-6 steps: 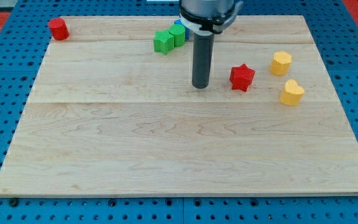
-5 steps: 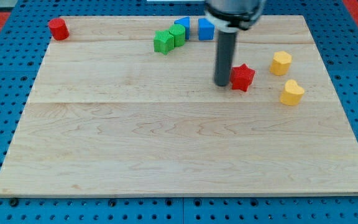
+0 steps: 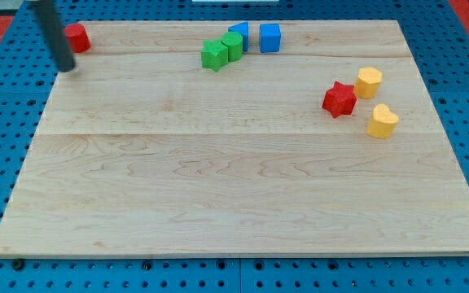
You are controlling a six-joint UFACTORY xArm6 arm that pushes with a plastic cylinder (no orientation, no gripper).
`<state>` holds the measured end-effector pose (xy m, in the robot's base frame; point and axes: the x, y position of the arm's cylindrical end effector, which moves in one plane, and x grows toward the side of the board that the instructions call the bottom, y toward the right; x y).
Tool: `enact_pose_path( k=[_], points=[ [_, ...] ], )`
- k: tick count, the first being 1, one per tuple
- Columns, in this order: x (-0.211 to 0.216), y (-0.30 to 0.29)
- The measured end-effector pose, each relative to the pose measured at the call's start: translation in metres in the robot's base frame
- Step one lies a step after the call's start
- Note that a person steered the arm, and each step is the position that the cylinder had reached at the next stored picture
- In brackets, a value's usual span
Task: Push the red circle towards the center
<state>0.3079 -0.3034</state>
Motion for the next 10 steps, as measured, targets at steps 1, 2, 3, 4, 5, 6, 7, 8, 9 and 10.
enact_pose_path(
  k=[1, 2, 3, 4, 5, 6, 7, 8, 9, 10],
  points=[
    [-0.007, -0.002],
    [-0.048, -0.002],
    [-0.051, -0.001],
    [-0.057, 0.018],
    [-0.057, 0.058],
    [-0.090, 0.018],
    [-0.097, 0.060],
    [-0.059, 0.110],
    [-0.004, 0.142],
    [-0.035, 0.115]
  ],
)
